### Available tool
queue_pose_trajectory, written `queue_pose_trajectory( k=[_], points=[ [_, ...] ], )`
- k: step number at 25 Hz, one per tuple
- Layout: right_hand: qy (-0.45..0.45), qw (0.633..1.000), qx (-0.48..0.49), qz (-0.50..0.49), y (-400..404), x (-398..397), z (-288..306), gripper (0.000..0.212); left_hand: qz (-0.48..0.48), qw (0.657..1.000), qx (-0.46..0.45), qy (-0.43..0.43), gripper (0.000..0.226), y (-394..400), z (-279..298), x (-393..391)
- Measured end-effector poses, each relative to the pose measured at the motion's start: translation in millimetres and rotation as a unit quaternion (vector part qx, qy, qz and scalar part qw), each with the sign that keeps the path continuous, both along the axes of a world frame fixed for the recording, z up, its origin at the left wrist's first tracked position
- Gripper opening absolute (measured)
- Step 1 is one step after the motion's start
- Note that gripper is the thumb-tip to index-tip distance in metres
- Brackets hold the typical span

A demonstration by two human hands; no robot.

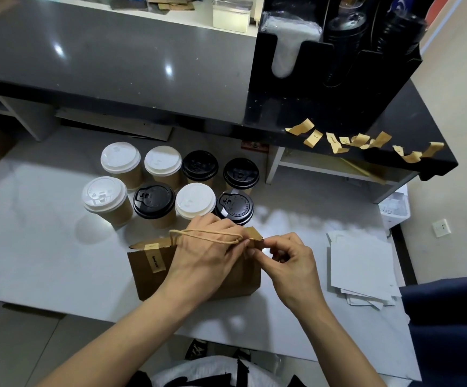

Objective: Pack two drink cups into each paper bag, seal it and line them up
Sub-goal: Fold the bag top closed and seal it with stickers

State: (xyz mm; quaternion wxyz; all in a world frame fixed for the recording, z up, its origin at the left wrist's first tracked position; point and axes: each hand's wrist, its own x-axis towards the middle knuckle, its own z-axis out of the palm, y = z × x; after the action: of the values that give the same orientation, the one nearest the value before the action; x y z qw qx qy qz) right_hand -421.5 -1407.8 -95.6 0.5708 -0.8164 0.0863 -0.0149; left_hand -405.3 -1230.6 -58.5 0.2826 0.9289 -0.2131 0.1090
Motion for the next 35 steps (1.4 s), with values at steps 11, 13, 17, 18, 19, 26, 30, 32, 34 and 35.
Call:
queue_pose_trajectory(
  k=[11, 13, 17, 18, 19, 26, 30, 32, 34, 35],
  points=[
    [0.013, 0.994, -0.029, 0.105, -14.4, 7.0, -5.5, 0.027, 0.011, 0.995, -0.037, 0.092, 0.057, 9.3, 10.4, -13.8],
    [0.015, 0.994, -0.032, 0.107, -15.1, 7.7, -7.0, 0.026, 0.01, 0.991, -0.084, 0.106, 0.055, 20.3, 18.8, -27.1],
    [0.016, 0.993, -0.027, 0.11, -16.0, 7.0, -8.3, 0.016, 0.057, 0.985, -0.158, 0.027, 0.027, 61.8, 27.6, -62.6],
    [0.017, 0.994, -0.023, 0.108, -16.2, 5.8, -8.6, 0.014, 0.084, 0.981, -0.173, 0.013, 0.022, 72.4, 26.1, -67.9],
    [0.021, 0.994, -0.019, 0.107, -16.1, 4.1, -9.1, 0.015, 0.118, 0.976, -0.182, 0.004, 0.018, 81.7, 23.1, -71.1],
    [0.103, 0.987, -0.031, 0.12, -24.6, -12.5, -26.8, 0.057, 0.321, 0.878, -0.289, 0.209, 0.038, 117.9, -41.2, -71.4],
    [0.172, 0.966, -0.034, 0.19, -23.4, -24.0, -41.6, 0.064, 0.264, 0.84, -0.344, 0.325, 0.041, 120.9, -66.6, -77.7],
    [0.167, 0.968, -0.023, 0.187, -19.6, -26.7, -44.6, 0.055, 0.241, 0.845, -0.342, 0.332, 0.048, 118.5, -68.8, -79.1],
    [0.156, 0.974, -0.006, 0.166, -16.8, -26.9, -46.3, 0.047, 0.23, 0.851, -0.335, 0.334, 0.058, 117.2, -72.2, -79.0],
    [0.149, 0.977, 0.001, 0.154, -15.1, -26.9, -46.4, 0.044, 0.227, 0.852, -0.334, 0.333, 0.061, 117.2, -73.7, -78.7]
  ],
)
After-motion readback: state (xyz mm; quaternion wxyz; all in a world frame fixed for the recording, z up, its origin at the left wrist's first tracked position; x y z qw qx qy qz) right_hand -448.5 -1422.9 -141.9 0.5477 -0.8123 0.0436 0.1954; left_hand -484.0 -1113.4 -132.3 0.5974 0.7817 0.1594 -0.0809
